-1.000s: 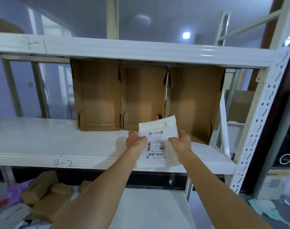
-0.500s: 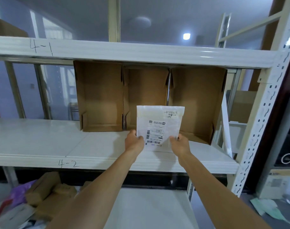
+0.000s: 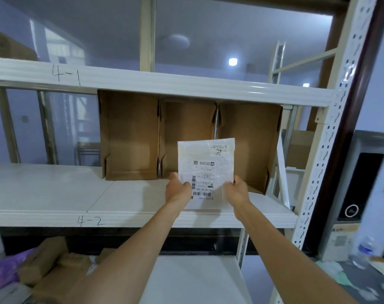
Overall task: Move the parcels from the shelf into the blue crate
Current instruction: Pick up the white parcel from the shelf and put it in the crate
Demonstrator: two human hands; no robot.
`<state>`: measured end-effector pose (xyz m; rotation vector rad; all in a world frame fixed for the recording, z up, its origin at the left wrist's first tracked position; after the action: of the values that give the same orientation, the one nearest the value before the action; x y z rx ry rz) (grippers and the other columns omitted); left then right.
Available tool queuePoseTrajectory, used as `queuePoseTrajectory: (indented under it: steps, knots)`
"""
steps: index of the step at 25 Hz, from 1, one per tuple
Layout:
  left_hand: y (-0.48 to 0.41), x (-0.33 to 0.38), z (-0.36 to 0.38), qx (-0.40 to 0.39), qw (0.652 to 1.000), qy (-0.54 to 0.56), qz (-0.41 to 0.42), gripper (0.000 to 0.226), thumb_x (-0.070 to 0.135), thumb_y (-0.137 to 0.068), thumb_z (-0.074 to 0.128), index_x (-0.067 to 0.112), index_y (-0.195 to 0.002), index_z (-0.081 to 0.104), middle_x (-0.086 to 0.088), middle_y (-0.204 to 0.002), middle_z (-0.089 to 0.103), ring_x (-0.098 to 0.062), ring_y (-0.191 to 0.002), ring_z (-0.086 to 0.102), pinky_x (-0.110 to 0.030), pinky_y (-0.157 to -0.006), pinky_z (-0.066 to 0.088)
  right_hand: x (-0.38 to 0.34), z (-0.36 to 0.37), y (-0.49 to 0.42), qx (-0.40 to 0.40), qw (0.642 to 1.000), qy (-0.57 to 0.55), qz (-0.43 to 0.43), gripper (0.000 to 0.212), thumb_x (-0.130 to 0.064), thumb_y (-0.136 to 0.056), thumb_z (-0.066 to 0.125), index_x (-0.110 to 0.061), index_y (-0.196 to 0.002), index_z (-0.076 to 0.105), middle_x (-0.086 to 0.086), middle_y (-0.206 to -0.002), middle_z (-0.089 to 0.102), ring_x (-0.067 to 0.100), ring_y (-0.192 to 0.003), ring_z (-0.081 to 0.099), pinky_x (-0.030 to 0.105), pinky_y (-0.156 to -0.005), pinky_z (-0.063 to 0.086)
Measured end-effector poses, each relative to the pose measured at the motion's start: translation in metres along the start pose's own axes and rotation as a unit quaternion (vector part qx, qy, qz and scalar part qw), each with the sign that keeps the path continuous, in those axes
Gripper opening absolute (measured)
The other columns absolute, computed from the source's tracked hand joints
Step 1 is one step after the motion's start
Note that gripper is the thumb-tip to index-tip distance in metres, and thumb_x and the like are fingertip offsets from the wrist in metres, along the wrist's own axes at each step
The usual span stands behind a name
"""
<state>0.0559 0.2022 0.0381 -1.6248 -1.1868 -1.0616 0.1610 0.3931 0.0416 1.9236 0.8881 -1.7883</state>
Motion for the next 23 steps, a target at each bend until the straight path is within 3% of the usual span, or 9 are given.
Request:
queuePoseTrajectory:
  steps: [4, 8, 10, 12, 14, 16, 20, 23]
  knots:
    - [0.016, -0.02, -0.003, -0.02, 0.999, 0.006, -0.024, 0.036, 0.011, -0.099, 0.044, 0.015, -0.135, 0.045, -0.005, -0.118, 0.064, -0.011, -0.073, 0.057, -0.03, -0.059, 0.047, 0.015, 0.005, 0.019, -0.005, 1.0, 0.014, 0.015, 0.031, -0.005, -0.094, 0.042, -0.015, -0.115, 0.063, 0.005, -0.109, 0.069, 0.023, -0.097, 0.063, 0.038, -0.084, 0.053]
    - [0.037, -0.059, -0.004, -0.041, 0.998, 0.01, -0.051, 0.037, 0.017, -0.098, 0.052, 0.015, -0.134, 0.045, -0.005, -0.122, 0.065, -0.012, -0.075, 0.06, -0.025, -0.051, 0.042, 0.059, 0.018, 0.042, -0.018, 0.997, 0.028, 0.065, 0.029, -0.012, -0.094, 0.051, -0.014, -0.122, 0.061, 0.004, -0.115, 0.068, 0.026, -0.104, 0.064, 0.04, -0.09, 0.056]
    - [0.05, -0.084, -0.005, -0.046, 0.997, -0.004, -0.064, 0.04, 0.02, -0.096, 0.053, 0.015, -0.135, 0.045, -0.005, -0.121, 0.065, -0.012, -0.076, 0.06, -0.025, -0.053, 0.043, 0.093, 0.023, 0.062, -0.019, 0.994, 0.035, 0.099, 0.024, -0.01, -0.094, 0.049, -0.012, -0.115, 0.062, 0.004, -0.107, 0.07, 0.021, -0.092, 0.065, 0.036, -0.078, 0.057]
    - [0.059, -0.112, -0.002, -0.052, 0.995, -0.009, -0.08, 0.045, 0.022, -0.094, 0.053, 0.013, -0.138, 0.046, -0.008, -0.125, 0.065, -0.023, -0.092, 0.066, -0.03, -0.068, 0.05, 0.121, 0.026, 0.081, -0.026, 0.992, 0.041, 0.12, 0.017, -0.008, -0.098, 0.046, -0.011, -0.107, 0.059, 0.001, -0.092, 0.065, 0.013, -0.077, 0.057, 0.027, -0.059, 0.046]
    - [0.071, -0.147, 0.002, -0.055, 0.993, -0.014, -0.108, 0.047, 0.022, -0.092, 0.052, 0.014, -0.138, 0.047, -0.009, -0.128, 0.064, -0.031, -0.107, 0.065, -0.034, -0.084, 0.053, 0.151, 0.029, 0.099, -0.026, 0.989, 0.028, 0.141, 0.017, -0.012, -0.098, 0.05, -0.01, -0.111, 0.062, 0.005, -0.097, 0.068, 0.016, -0.079, 0.06, 0.026, -0.057, 0.045]
    - [0.086, -0.183, 0.007, -0.062, 0.989, -0.028, -0.135, 0.043, 0.022, -0.092, 0.052, 0.012, -0.133, 0.049, -0.01, -0.124, 0.065, -0.03, -0.101, 0.062, -0.032, -0.075, 0.047, 0.185, 0.035, 0.115, -0.035, 0.986, 0.03, 0.163, 0.022, -0.015, -0.097, 0.053, -0.009, -0.116, 0.065, 0.008, -0.105, 0.069, 0.021, -0.088, 0.062, 0.026, -0.062, 0.048]
    - [0.115, -0.251, 0.016, -0.085, 0.978, -0.056, -0.18, 0.041, 0.022, -0.093, 0.05, 0.01, -0.132, 0.048, -0.006, -0.112, 0.061, -0.018, -0.077, 0.056, -0.028, -0.055, 0.037, 0.261, 0.044, 0.14, -0.05, 0.974, 0.047, 0.216, 0.028, -0.005, -0.09, 0.049, -0.007, -0.108, 0.07, 0.01, -0.101, 0.073, 0.023, -0.085, 0.065, 0.038, -0.079, 0.058]
    - [0.134, -0.307, 0.025, -0.101, 0.968, -0.078, -0.214, 0.042, 0.02, -0.093, 0.047, 0.012, -0.135, 0.047, -0.008, -0.119, 0.063, -0.01, -0.072, 0.052, -0.027, -0.054, 0.038, 0.331, 0.049, 0.158, -0.056, 0.959, 0.07, 0.269, 0.039, -0.004, -0.079, 0.042, 0.004, -0.11, 0.065, 0.017, -0.101, 0.074, 0.027, -0.084, 0.066, 0.042, -0.082, 0.058]
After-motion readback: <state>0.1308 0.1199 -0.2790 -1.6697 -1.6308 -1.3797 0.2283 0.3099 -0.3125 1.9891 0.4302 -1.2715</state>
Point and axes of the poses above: each hand's wrist, its own y-axis away from the middle knuckle, its own z-axis out of the palm, x = y × z, the point moved 8 cm from there along -y, towards the middle knuckle
